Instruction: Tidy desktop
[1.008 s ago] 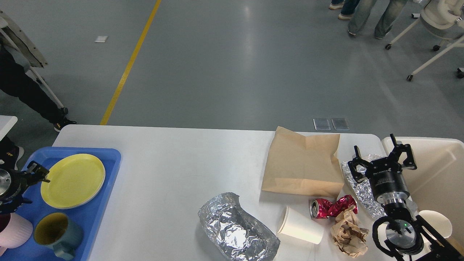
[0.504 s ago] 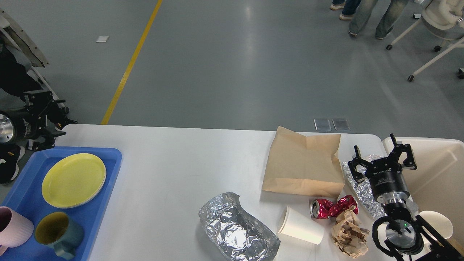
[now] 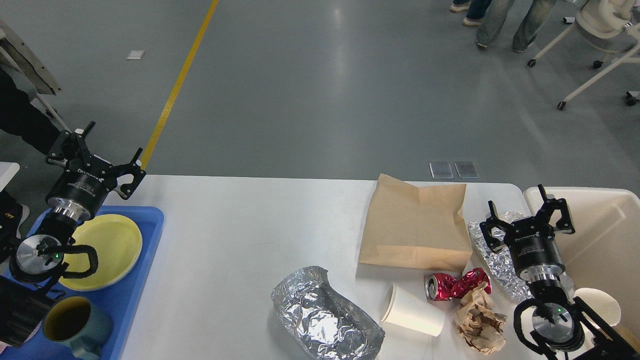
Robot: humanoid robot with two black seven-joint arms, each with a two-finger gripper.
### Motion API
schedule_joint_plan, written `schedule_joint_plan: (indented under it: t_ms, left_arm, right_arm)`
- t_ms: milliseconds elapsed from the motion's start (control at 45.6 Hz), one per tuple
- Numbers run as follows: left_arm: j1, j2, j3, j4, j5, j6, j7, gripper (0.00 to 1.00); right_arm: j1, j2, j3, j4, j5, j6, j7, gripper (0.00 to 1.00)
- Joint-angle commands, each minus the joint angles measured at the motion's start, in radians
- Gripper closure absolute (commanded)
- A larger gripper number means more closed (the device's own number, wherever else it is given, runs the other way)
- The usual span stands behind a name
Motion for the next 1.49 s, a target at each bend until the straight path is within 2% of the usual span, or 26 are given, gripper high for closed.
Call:
schedule_joint_plan:
  t_ms: [0, 110, 219, 460, 1074, 1184, 1381, 1469]
  left_arm:
    - [0.213, -0.119, -0.282, -0.244, 0.221, 0.089, 0.004, 0.04]
    - [0.264, -0.232, -0.399, -0.263, 0.362, 0.088, -0.006, 0.04]
    - [0.271, -0.283, -0.452, -0.256, 0.378, 0.091, 0.0, 0.04]
    - [0.278, -0.311, -0.465, -0.241, 0.362, 0.077, -0.014, 0.04]
    - [0.23, -0.308, -0.486, -0.215, 0.258, 0.085, -0.011, 0.04]
    - [0.245, -0.331, -0.479, -0.172, 0.272, 0.062, -0.009, 0.04]
    - [0.268, -0.32, -0.413, -0.091, 0.27, -0.098, -0.012, 0.03]
    - [0.259, -0.32, -0.414, -0.065, 0.258, -0.119, -0.014, 0.03]
  right_arm:
    - [0.0, 0.0, 0.0, 0.0, 0.0, 0.0, 0.0, 0.0]
    - [0.0, 0.0, 0.0, 0.0, 0.0, 0.0, 0.0, 0.0]
    - [0.0, 0.0, 0.0, 0.0, 0.0, 0.0, -0.002, 0.0]
    - [0.0, 0.0, 0.0, 0.0, 0.0, 0.0, 0.0, 0.0]
    - [0.0, 0.0, 0.0, 0.0, 0.0, 0.0, -0.002, 0.0]
    - [0.0, 0.0, 0.0, 0.0, 0.0, 0.0, 0.0, 0.0]
    - [0.0, 0.0, 0.0, 0.0, 0.0, 0.0, 0.0, 0.0]
    - [0.0, 0.0, 0.0, 0.0, 0.0, 0.0, 0.0, 0.0]
